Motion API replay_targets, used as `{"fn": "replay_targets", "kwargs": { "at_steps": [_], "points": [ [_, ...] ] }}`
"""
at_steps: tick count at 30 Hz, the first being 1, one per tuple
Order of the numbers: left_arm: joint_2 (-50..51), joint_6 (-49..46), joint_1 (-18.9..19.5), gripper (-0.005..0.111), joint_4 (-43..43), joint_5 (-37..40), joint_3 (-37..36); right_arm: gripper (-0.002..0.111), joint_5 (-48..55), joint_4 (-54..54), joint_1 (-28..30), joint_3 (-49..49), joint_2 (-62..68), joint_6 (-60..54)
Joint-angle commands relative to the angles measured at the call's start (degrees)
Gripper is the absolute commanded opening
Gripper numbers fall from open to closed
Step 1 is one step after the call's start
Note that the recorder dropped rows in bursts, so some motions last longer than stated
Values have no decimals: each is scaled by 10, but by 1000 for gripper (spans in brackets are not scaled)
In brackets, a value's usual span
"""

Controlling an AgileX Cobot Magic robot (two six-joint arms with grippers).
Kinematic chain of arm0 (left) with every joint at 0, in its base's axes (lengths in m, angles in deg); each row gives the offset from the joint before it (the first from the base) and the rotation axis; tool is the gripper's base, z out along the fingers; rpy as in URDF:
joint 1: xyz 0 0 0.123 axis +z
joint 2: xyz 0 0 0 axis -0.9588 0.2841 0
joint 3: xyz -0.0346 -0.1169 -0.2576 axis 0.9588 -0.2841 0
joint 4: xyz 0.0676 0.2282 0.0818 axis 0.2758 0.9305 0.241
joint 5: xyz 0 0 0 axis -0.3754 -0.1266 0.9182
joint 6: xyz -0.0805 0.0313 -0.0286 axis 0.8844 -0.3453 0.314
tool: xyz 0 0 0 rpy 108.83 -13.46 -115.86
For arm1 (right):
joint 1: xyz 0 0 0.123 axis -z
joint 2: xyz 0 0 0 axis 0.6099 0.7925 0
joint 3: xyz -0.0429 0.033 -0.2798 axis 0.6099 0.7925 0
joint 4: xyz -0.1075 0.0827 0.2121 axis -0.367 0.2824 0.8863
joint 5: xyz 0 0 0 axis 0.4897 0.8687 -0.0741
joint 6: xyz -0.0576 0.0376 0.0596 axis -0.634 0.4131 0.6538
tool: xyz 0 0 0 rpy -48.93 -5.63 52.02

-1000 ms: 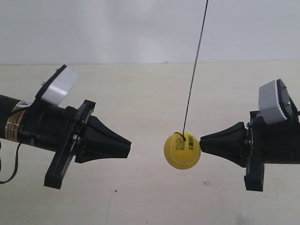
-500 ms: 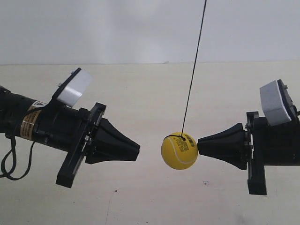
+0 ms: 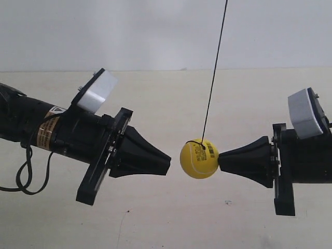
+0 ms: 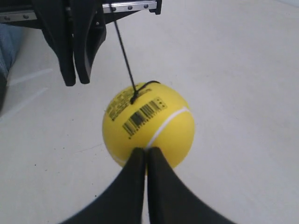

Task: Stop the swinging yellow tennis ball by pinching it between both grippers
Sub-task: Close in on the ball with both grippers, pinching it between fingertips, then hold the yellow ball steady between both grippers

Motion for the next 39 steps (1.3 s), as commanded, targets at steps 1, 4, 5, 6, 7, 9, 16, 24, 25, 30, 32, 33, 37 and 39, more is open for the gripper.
{"fn": "replay_targets", "kwargs": {
  "at_steps": [1,4,5,6,7,9,16,24,25,30,32,33,37,39],
  "points": [
    [1,0,-5,5,-16,-5,4,0,-10,2,0,-4,-1,0],
    [21,1,-5,5,-16,-5,16,0,-10,3,0,-4,-1,-1],
    [30,1,-5,5,-16,-5,21,0,-10,3,0,-4,-1,-1],
    [40,1,-5,5,-16,-5,24,0,-10,3,0,-4,-1,-3],
    [48,1,-5,5,-16,-5,28,0,-10,3,0,-4,-1,-4],
    [75,1,-5,5,-16,-5,40,0,-10,4,0,-4,-1,-4],
    [93,-1,-5,5,-25,-5,64,0,-10,3,0,-4,-1,-7],
    [93,-4,-5,5,-27,-5,65,0,-9,5,0,-4,-1,-7],
    [93,-4,-5,5,-27,-5,65,0,-9,5,0,-4,-1,-7],
    [93,-4,-16,5,-27,-5,65,0,-9,5,0,-4,-1,-7],
    [93,-4,-19,5,-26,-5,66,0,-9,5,0,-4,-1,-7],
    [93,-4,-19,5,-26,-5,66,0,-9,5,0,-4,-1,-5],
    [93,-4,-19,5,-26,-5,66,0,-9,5,0,-4,-1,-5],
    [93,-4,-19,5,-26,-5,66,0,-9,5,0,-4,-1,-5]
  ]
}}
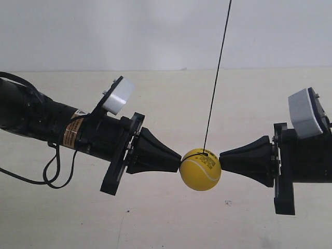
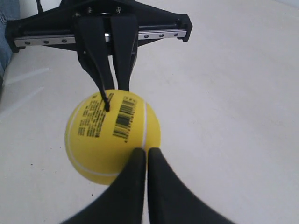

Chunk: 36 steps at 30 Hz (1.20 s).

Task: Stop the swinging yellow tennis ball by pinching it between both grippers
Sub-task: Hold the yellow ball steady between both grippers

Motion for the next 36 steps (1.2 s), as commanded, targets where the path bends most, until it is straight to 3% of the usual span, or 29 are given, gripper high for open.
{"fn": "replay_targets", "kwargs": {
  "at_steps": [1,36],
  "points": [
    [1,-2,-7,5,-5,-5,6,0,-11,3,0,-4,-1,-4],
    [1,18,6,5,22,-5,6,0,16,2,0,-4,-1,-6]
  ]
}}
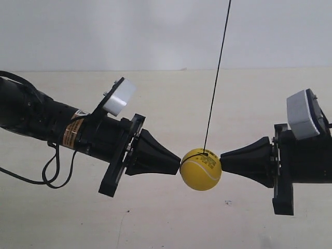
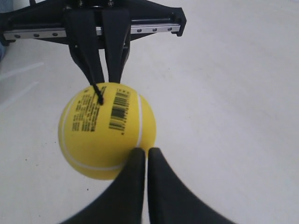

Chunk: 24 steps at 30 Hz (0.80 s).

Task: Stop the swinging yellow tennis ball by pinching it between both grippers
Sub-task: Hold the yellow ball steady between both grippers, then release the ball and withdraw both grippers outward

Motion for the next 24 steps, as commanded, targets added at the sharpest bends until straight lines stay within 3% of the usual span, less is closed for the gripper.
{"fn": "replay_targets", "kwargs": {
  "at_steps": [1,12,24],
  "points": [
    [1,12,10,5,6,-5,2,0,1,2,0,-4,-2,-6],
    [0,28,43,5,24,-5,2,0,23,-2,7,-4,-19,-6],
    [-55,49,47,5,28,-5,2,0,-18,-1,99,-30,-20,19]
  ]
}}
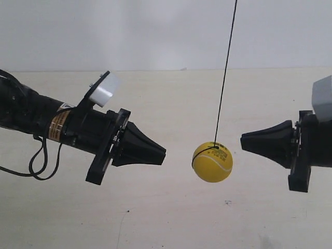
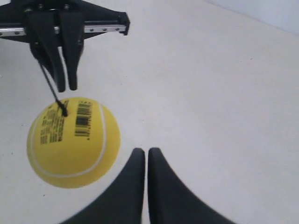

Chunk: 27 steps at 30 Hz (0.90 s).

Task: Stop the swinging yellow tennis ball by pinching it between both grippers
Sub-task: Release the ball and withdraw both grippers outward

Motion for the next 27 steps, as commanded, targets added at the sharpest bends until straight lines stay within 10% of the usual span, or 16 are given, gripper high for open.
{"fn": "replay_targets", "kwargs": {
  "at_steps": [1,11,27],
  "points": [
    [-50,22,6,5,0,-5,2,0,-16,1,22,-21,-6,22],
    [-222,111,9,5,23,74,2,0,17,2,23,-69,-139,123],
    [-584,317,9,5,38,395,0,0,402,109,23,-86,-579,289]
  ]
}}
